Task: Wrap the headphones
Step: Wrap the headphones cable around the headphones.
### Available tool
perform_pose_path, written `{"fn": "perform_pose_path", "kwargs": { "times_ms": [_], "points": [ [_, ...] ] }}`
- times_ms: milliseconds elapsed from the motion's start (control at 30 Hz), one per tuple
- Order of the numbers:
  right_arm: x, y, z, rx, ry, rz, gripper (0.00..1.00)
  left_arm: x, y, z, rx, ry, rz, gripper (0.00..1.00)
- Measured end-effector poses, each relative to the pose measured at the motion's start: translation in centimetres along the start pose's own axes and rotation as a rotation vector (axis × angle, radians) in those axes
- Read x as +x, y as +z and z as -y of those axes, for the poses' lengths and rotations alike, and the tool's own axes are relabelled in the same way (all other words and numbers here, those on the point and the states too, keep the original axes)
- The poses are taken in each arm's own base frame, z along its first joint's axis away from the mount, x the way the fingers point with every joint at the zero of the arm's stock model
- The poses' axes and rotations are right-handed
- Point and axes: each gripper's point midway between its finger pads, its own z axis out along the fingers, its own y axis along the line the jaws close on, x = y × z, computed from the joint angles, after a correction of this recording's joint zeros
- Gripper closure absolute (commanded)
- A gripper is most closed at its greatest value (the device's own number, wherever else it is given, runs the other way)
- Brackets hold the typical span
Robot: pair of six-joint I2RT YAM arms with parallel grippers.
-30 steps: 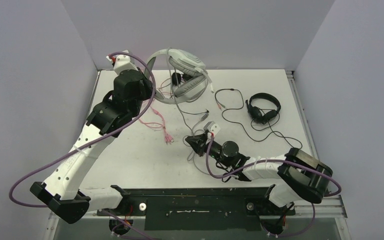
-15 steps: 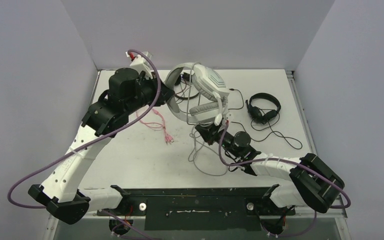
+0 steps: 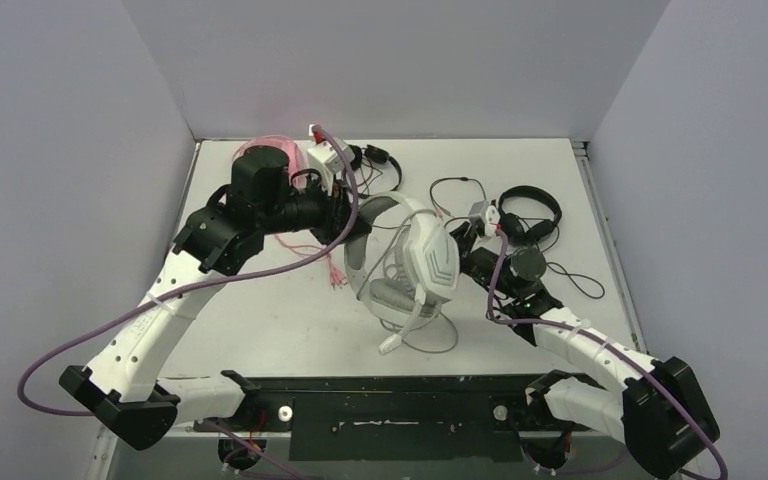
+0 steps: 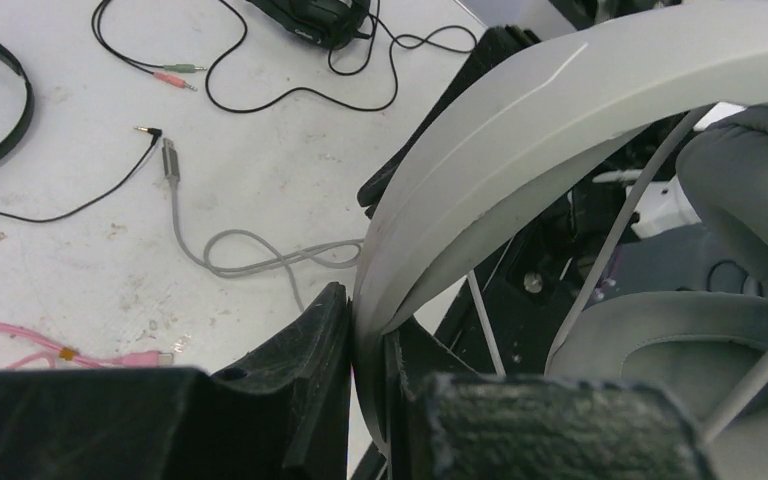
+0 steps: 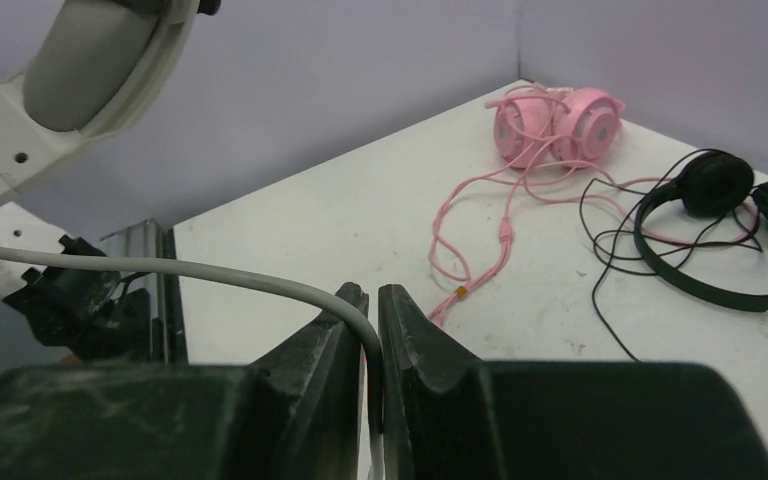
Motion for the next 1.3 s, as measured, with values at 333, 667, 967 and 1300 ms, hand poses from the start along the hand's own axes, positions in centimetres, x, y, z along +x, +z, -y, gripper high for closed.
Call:
{"fn": "perform_pose_path", "kwargs": {
  "times_ms": [333, 667, 967, 1300],
  "points": [
    [0.8, -0.1, -2.6, -0.189, 0.123, -0.176, 0.88, 4.0, -1.5, -2.4, -0.059, 0.445, -0.084, 1.00],
    [3.6, -0.1, -5.1, -0.400, 0.427, -0.314, 0.97, 6.6, -1.7, -6.2, -0.185, 0.885, -0.241, 1.00],
    [2.7, 0.3, -6.1, -0.495, 0.563, -0.342, 0.94, 4.3, -2.3, -7.3, -0.287, 1.060, -0.216, 1.00],
    [1.9, 0.3, -6.6, -0.514, 0.615, -0.355, 0.89, 1.9, -2.3, -8.8, -0.417, 1.203, -0.184, 1.00]
  ]
}}
